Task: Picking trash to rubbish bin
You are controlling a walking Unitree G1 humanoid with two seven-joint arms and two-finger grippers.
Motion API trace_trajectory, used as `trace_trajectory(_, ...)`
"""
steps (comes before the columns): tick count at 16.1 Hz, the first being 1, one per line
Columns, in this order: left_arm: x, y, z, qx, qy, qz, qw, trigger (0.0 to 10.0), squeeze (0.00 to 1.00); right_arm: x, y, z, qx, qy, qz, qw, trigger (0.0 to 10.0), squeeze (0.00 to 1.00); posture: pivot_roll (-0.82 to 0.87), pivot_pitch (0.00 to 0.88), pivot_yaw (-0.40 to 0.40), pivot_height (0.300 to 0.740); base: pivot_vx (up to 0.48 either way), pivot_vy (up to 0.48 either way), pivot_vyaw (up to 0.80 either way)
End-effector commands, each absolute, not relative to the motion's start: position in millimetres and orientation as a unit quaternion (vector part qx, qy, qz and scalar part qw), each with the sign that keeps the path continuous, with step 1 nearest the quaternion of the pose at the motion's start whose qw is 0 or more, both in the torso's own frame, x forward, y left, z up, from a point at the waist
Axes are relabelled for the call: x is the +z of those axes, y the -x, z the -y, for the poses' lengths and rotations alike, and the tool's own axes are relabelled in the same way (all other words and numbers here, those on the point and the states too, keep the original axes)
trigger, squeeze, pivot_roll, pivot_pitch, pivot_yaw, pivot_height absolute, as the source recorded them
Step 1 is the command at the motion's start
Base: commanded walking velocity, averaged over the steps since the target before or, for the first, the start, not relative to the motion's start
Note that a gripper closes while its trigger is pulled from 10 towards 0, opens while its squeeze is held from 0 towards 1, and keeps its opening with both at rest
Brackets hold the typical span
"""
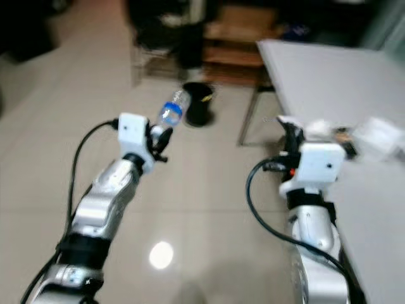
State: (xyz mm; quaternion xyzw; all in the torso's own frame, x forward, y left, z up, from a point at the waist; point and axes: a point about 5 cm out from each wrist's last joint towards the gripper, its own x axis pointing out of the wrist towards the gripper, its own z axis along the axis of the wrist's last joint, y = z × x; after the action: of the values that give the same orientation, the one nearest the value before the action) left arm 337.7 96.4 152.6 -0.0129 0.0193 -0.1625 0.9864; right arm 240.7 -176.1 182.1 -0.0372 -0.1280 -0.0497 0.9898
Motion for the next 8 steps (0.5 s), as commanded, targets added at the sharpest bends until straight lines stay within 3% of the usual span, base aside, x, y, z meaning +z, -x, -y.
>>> trace_trajectory(1,154.5,-337.8,-92.6,-0.174,0.007,-0.015,0.985,10.0,0.0,182.4,-240.8,177.7,-0.055,0.034,0.128,0.99,10.0,0.0,0.19,0.072,-0.081,0.74,0.461,0.0,0.0)
trace_trajectory(8,152.1,-337.7,-95.7,-0.174,0.0,-0.019,0.985,10.0,0.0,177.9,-239.5,178.1,-0.059,0.026,0.118,0.991,10.0,0.0,0.19,0.072,-0.081,0.74,0.464,0.0,0.0)
